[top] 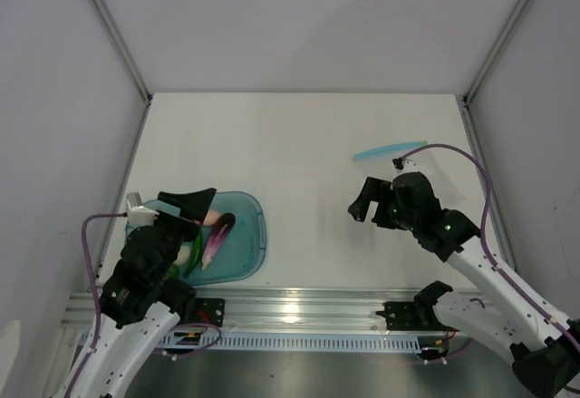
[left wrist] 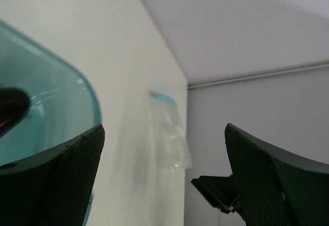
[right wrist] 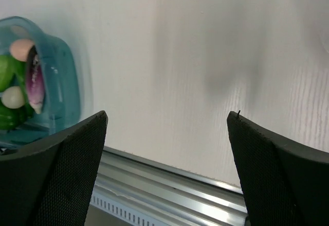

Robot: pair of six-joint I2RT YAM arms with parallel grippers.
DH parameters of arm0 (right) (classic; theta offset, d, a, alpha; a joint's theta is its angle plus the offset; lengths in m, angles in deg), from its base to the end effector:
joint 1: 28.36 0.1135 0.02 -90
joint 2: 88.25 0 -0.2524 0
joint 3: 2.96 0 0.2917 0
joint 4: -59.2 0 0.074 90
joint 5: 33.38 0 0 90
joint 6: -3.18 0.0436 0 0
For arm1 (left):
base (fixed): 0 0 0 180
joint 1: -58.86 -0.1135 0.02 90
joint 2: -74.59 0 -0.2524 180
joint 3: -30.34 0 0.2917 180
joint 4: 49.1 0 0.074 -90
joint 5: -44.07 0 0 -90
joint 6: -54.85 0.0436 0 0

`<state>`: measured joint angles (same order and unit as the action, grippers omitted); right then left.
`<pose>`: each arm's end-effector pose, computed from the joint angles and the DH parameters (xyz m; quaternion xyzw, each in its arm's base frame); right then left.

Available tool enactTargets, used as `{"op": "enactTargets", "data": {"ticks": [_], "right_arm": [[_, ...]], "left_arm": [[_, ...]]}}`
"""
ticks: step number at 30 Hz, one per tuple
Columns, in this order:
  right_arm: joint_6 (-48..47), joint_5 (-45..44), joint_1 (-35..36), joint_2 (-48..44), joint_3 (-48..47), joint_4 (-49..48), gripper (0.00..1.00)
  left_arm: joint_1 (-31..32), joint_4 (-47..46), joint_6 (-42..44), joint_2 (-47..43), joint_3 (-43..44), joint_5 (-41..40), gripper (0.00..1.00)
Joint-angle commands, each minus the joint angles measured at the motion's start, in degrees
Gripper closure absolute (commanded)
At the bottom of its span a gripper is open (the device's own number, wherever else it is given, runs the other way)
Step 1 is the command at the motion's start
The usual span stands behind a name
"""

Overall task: Place the food in the zip-top bag and seal the zipper
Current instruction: Pick up the zipper food storage bag at the center of the board.

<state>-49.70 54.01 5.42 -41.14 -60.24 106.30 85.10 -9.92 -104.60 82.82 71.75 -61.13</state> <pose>0.1917 0.1258 0.2793 0.0362 0.8938 0.2424 0.3757 0.1215 -0.0471 0.2971 -0.3535 0.6523 -0.4257 0.5180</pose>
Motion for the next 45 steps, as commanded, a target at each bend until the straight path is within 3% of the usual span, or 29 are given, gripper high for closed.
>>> {"op": "enactTargets", "data": {"ticks": [1, 6, 8, 10, 14, 18, 21, 29, 31, 37, 41, 45], "right_arm": [[-4.0, -3.1, 0.1, 4.4, -3.9, 2.4, 0.01], [-5.3, 1.2, 2.5, 12.8, -6.3, -1.9, 0.01], [-5.7, 1.9, 4.9, 14.5, -6.7, -4.4, 0.01], [-5.5, 1.9, 8.4, 16.2, -8.2, -9.4, 0.01], [-5.7, 1.5, 13.8, 21.4, -12.5, -10.6, 0.01], [-5.8, 6.4, 15.7, 28.5, -15.3, -13.5, 0.01], [-6.0, 8.2, 17.6, 31.6, -17.0, -15.1, 0.01], [-8.9, 8.9, 24.5, 41.6, -25.0, -16.0, 0.03], [-8.3, 4.6, 25.5, 42.5, -26.7, -13.6, 0.04], [-2.7, -4.7, 16.3, 39.8, -24.8, -8.2, 0.02], [-7.7, -9.2, 7.6, 38.1, -24.9, -5.0, 0.01], [-14.0, -17.4, -1.2, 44.2, -29.9, -0.3, 0.01]], "left_arm": [[-0.5, 16.5, -7.5, 3.2, 2.4, -2.6, 0.0], [-0.5, 17.2, -7.9, -1.1, 1.1, -2.6, 0.0], [-0.5, 13.2, -2.7, -5.1, 0.5, -1.6, 0.01], [-0.5, 9.6, 10.2, -8.7, 0.9, 3.4, 0.01], [-0.5, 9.3, 18.5, -15.1, 2.9, 5.7, 0.0], [-0.5, 10.8, 18.7, -20.5, 4.1, 2.4, 0.01], [-0.5, 13.5, 17.9, -18.7, 5.7, 1.5, 0.01], [-0.5, 22.3, 17.4, -3.2, 12.3, 0.1, 0.0], [-0.5, 23.1, 17.8, -0.8, 13.1, 0.5, 0.0], [-0.5, 27.4, 16.9, 7.9, 15.0, 1.8, 0.0], [-0.5, 22.4, 17.7, 7.2, 13.1, 5.2, 0.0], [-0.5, 18.5, 17.9, 6.6, 11.4, 7.9, 0.0]]}}
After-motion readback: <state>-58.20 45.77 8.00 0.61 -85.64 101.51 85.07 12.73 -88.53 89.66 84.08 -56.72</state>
